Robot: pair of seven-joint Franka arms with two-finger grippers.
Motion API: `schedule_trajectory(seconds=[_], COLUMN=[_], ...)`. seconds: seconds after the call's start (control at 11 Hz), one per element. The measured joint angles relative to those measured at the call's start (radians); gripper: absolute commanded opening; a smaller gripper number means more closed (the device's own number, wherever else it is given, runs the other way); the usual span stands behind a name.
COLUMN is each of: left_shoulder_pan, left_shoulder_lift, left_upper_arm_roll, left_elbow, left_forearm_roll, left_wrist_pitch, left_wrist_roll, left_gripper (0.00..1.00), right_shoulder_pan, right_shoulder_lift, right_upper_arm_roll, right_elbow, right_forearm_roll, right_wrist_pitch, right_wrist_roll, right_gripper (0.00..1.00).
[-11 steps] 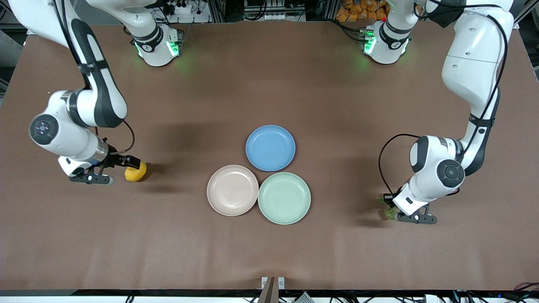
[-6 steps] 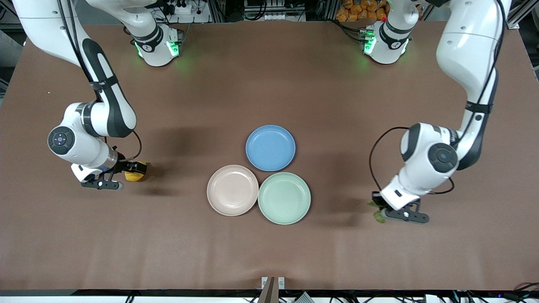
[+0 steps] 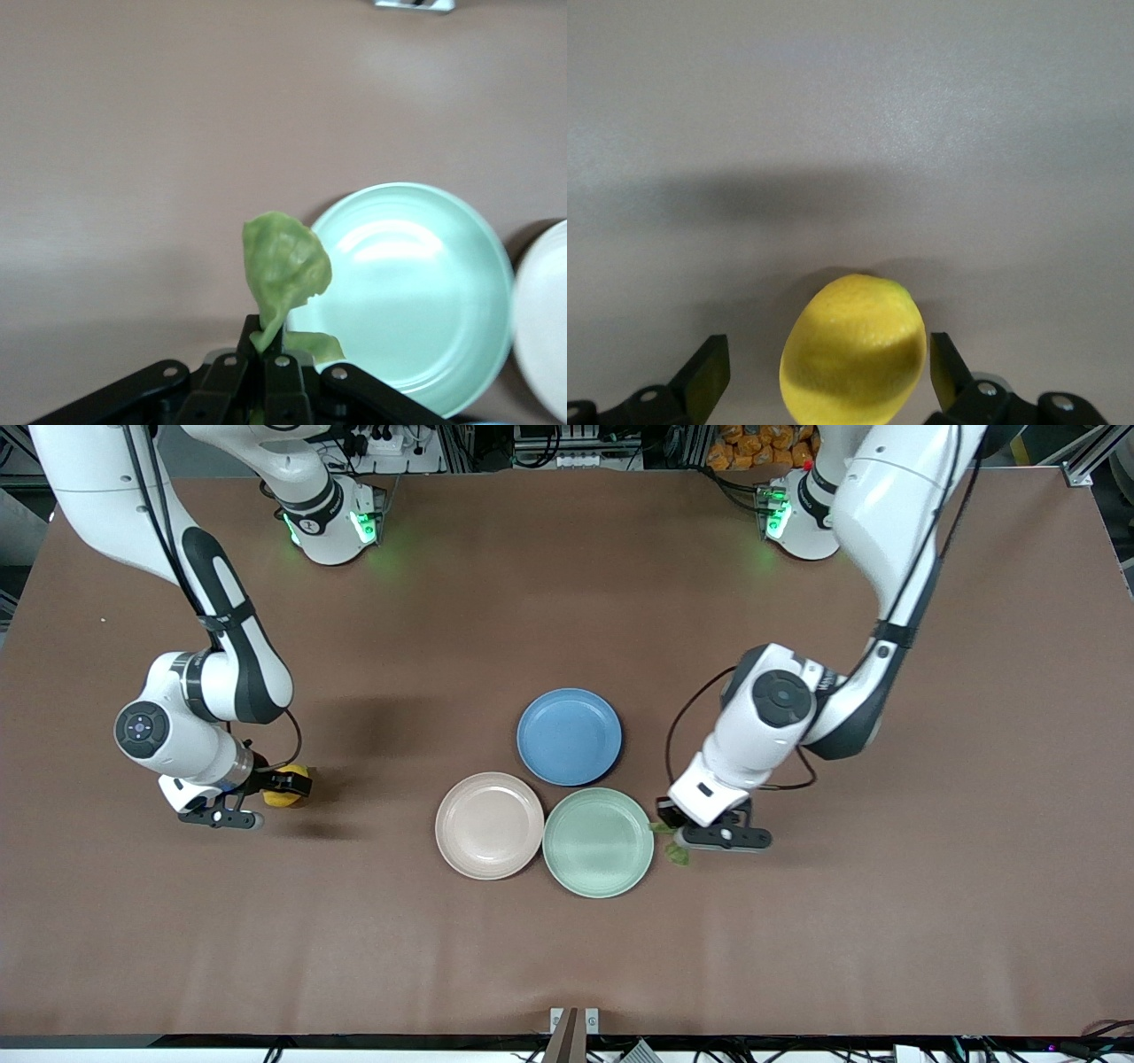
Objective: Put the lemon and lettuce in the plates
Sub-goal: 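Carry the lettuce over the mint plate while the right gripper grasps the lemon, then lower the lettuce onto the mint green plate with the left gripper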
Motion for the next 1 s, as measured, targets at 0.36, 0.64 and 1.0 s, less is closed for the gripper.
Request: schedule_trajectory(seconds=[0.36, 0.64, 1.0], left_shoulder_pan=[-0.061, -0.090, -0.098], left_shoulder_lift=[0.100, 0.144, 0.166], left_upper_arm_roll=[0.004, 0.005, 0.007], left_elbow=[-0.003, -0.002, 0.001], left_forearm_roll=[0.000, 0.000, 0.000], left_wrist_pitch=[0.193, 0.237, 0.256], left_wrist_roll=[-0.123, -0.187, -0.195], left_gripper=[0.00, 0.00, 0.13], right_shoulder_pan=[-0.001, -0.001, -0.010], right_shoulder_lift=[0.011, 0.011, 0.029], right_upper_arm_roll=[0.000, 0.000, 0.000], right_elbow=[-0.055, -0.076, -0.079], right_forearm_roll=[0.000, 0.000, 0.000], right_wrist_pitch=[0.091, 0.114, 0.150], right_wrist_roll=[0.000, 0.000, 0.000], right_gripper=[1.00, 1.00, 0.98])
